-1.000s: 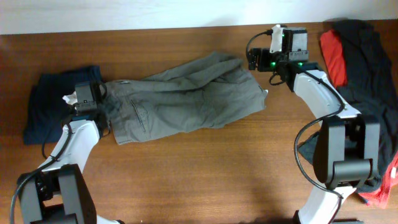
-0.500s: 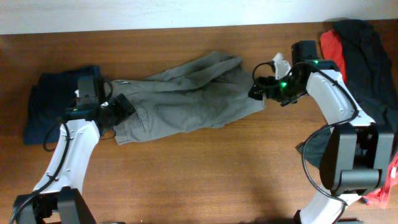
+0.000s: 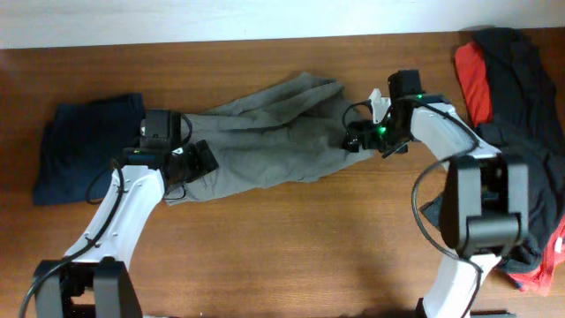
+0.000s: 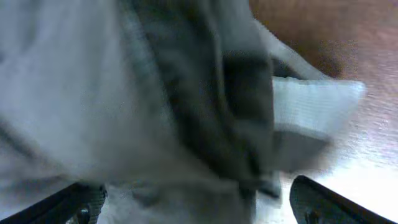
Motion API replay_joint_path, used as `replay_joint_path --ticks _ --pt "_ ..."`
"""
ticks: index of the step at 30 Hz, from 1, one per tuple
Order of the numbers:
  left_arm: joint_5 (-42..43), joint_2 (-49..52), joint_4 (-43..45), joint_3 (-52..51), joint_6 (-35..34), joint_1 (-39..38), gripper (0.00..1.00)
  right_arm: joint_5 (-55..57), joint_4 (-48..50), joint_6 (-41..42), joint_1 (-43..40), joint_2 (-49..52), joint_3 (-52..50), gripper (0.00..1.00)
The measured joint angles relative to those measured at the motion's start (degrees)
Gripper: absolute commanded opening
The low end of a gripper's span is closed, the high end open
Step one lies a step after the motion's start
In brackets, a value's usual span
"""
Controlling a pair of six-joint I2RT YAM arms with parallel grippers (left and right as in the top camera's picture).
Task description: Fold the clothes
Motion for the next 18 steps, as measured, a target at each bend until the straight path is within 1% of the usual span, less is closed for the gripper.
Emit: replay_joint_path --ticks 4,5,6,7,8,9,10,11,13,18 --pt "0.02 0.20 -0.09 0.00 0.00 -0.13 0.99 -2.84 7.52 0.09 0.00 1.81 0.15 0.99" --pt "-0.02 0.31 -0.07 0.00 0.00 -0.15 0.99 -3.72 8.94 0.11 0.00 2.03 0.15 0.91" --pt "0.00 0.48 -0.02 0.00 0.00 -0.22 0.99 -4.70 10.43 0.13 0.00 2.29 0.13 0.80" --pt "0.00 0.74 0.09 0.00 0.00 -0.26 0.99 -5.49 11.56 0.35 0.00 2.56 0.13 0.58" --pt "-0.02 1.11 0.20 0.00 0.00 -0.26 0.99 -6.27 12.17 0.20 0.00 2.95 0.13 0.33" --pt "0.00 1.64 0.31 0.00 0.00 -0.26 0.99 -6.58 12.04 0.24 0.00 3.17 0.13 0.20" --pt "0.00 2.32 0.39 0.00 0.00 -0.26 0.99 -6.69 11.39 0.13 -0.11 3.37 0.13 0.10" --pt "0.00 2.80 0.42 0.00 0.00 -0.26 0.99 -6.58 9.05 0.31 -0.31 3.39 0.15 0.04" --pt "0.00 4.55 0.31 0.00 0.00 -0.26 0.99 -6.60 4.50 0.72 -0.79 3.41 0.15 0.04" --pt "0.00 5.75 0.46 0.00 0.00 -0.26 0.99 -4.28 -13.22 2.27 -3.96 3.37 0.61 0.04"
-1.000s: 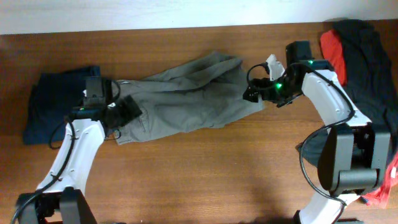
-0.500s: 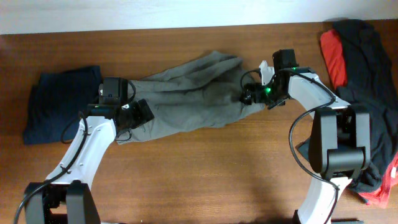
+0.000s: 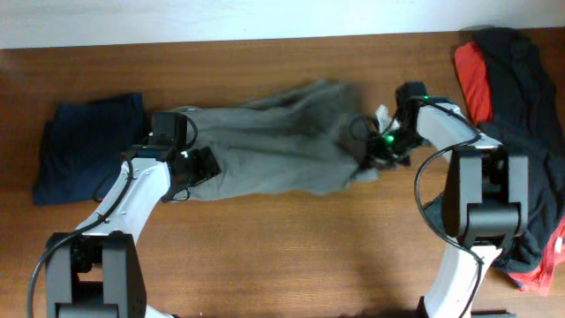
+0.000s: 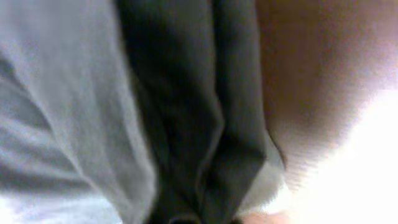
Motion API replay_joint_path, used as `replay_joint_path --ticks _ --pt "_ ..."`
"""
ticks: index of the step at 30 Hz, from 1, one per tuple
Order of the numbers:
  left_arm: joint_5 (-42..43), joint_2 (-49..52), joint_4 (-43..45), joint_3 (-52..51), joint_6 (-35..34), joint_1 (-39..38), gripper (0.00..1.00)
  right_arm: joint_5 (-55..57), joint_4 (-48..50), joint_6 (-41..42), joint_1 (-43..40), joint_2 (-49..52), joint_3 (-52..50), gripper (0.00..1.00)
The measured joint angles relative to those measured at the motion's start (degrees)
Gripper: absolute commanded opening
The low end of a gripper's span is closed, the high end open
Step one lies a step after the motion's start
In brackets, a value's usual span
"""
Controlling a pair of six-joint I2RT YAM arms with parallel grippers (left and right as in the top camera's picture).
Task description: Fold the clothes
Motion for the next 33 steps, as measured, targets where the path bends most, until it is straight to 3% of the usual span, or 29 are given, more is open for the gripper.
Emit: replay_joint_path --ticks 4,10,23,33 --pt "0.00 0.00 1.05 0.00 0.46 0.00 0.99 6.88 -10.32 3.26 -1.95 -0.13 0.04 0.04" --pt "0.00 0.00 1.81 0.00 1.22 0.00 0.95 15.69 -15.41 6.69 -2.34 -1.75 -1.05 0.04" --pt "5.31 0.00 5.86 0.17 2.56 0.00 0.94 21.90 -10.80 11.15 -2.34 -4.28 -1.51 0.06" --pt "6.82 0.00 5.88 0.17 3.28 -0.37 0.97 22.91 -13.05 12.44 -2.34 -5.90 5.79 0.20"
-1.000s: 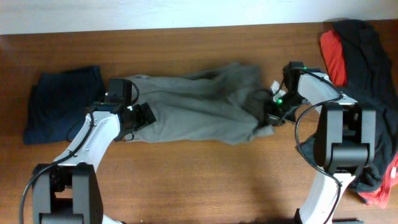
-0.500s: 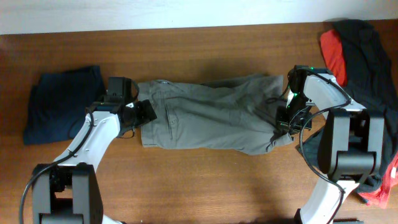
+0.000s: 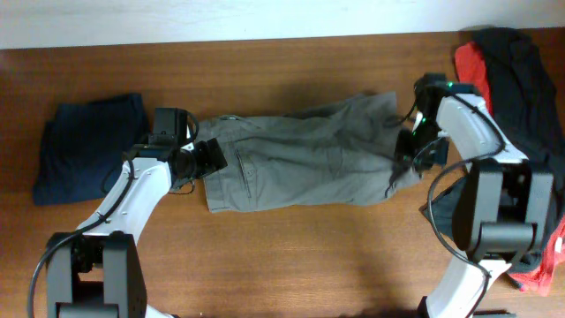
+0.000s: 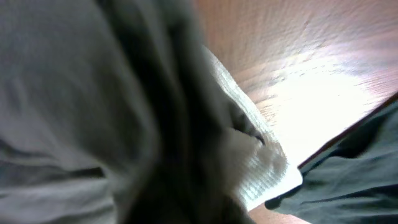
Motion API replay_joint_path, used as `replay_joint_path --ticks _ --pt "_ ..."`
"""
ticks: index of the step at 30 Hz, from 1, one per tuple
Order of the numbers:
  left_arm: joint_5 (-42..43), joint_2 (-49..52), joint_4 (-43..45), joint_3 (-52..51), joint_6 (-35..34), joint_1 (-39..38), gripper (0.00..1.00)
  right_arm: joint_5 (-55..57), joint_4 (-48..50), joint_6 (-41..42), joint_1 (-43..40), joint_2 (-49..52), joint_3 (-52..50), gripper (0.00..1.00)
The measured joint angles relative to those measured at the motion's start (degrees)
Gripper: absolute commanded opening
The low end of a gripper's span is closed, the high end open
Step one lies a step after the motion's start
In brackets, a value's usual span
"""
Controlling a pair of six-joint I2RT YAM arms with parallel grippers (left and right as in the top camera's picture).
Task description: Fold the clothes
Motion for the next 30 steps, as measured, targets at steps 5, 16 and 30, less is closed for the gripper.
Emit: replay_joint_path --ticks 5,16,30 --pt "0.07 0.00 -0.57 0.00 2.56 0.00 0.98 0.22 -2.27 0.09 0.00 -3.37 10.93 0.44" --pt "0.04 0.00 -0.13 0.00 3.56 0.00 0.97 -5.09 -0.24 -5.86 0.42 -4.83 15.98 0.14" --pt "0.22 0.00 1.36 0.00 4.31 -4.02 0.43 -15.80 12.02 -28.20 15.74 4.87 14.99 0.04"
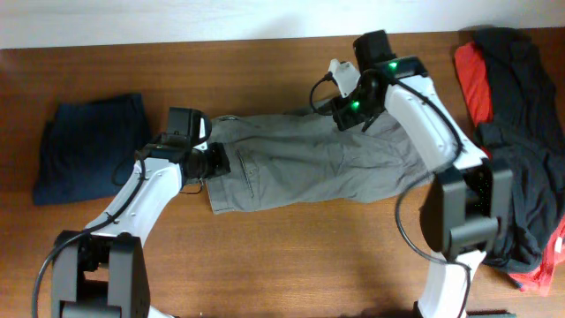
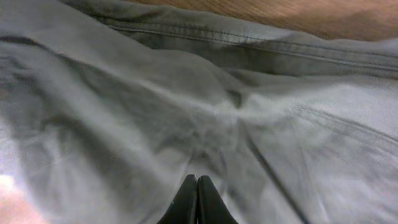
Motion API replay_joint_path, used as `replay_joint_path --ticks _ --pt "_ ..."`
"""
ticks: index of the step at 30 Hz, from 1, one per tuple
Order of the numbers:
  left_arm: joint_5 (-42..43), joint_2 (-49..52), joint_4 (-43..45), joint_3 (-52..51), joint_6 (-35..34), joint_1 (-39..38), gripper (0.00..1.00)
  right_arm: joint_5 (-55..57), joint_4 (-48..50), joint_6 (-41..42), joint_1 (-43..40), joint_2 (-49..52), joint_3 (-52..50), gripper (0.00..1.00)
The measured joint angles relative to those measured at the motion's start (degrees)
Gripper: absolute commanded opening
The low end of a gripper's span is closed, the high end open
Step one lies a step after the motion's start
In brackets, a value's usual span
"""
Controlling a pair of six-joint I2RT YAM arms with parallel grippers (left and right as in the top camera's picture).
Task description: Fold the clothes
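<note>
Grey trousers (image 1: pixel 309 168) lie spread lengthwise across the middle of the table, waistband to the left. My left gripper (image 1: pixel 217 162) sits on the waistband end; its jaws are hidden from the overhead view. My right gripper (image 1: pixel 347 112) is over the trousers' far edge, toward the right half. In the right wrist view its fingertips are pressed together, shut (image 2: pixel 197 186), with no cloth between them, and grey fabric (image 2: pixel 186 93) with a stitched seam lies just beneath.
A folded navy garment (image 1: pixel 88 146) lies at the left of the wooden table (image 1: pixel 291 256). A pile of black and red clothes (image 1: pixel 512 106) fills the right edge, beside the right arm's base.
My right gripper held the trousers' right end by the clothes pile; now it has let go and is shut, empty, over the far edge nearer the middle. The trousers lie flat.
The trousers were bunched between both grippers, each at one end. They were then drawn longer and straighter, with the right end reaching toward the clothes pile. Now they rest flat, and the right gripper has left that end.
</note>
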Motion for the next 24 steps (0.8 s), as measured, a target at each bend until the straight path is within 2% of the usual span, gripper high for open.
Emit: replay_joint_path --ticks 4,11,14,18,24 --pt "0.00 0.00 0.00 0.00 0.04 -1.14 0.41 -1.44 3.23 -0.39 0.11 4.96 -0.48 0.08" --pt "0.00 2.49 0.02 0.26 0.04 -3.48 0.42 -2.93 14.47 -0.15 0.22 9.55 -0.76 0.15" --pt "0.00 5.95 -0.33 0.37 0.04 -4.66 0.41 -2.45 21.46 3.89 0.26 10.56 -0.76 0.15" --pt "-0.02 7.39 -2.12 0.55 0.04 -5.46 0.42 -1.88 24.26 7.69 0.26 11.28 -0.76 0.17" --pt "-0.02 7.39 -3.28 0.74 0.04 -5.51 0.43 -1.46 22.32 10.10 0.22 14.32 -0.63 0.36"
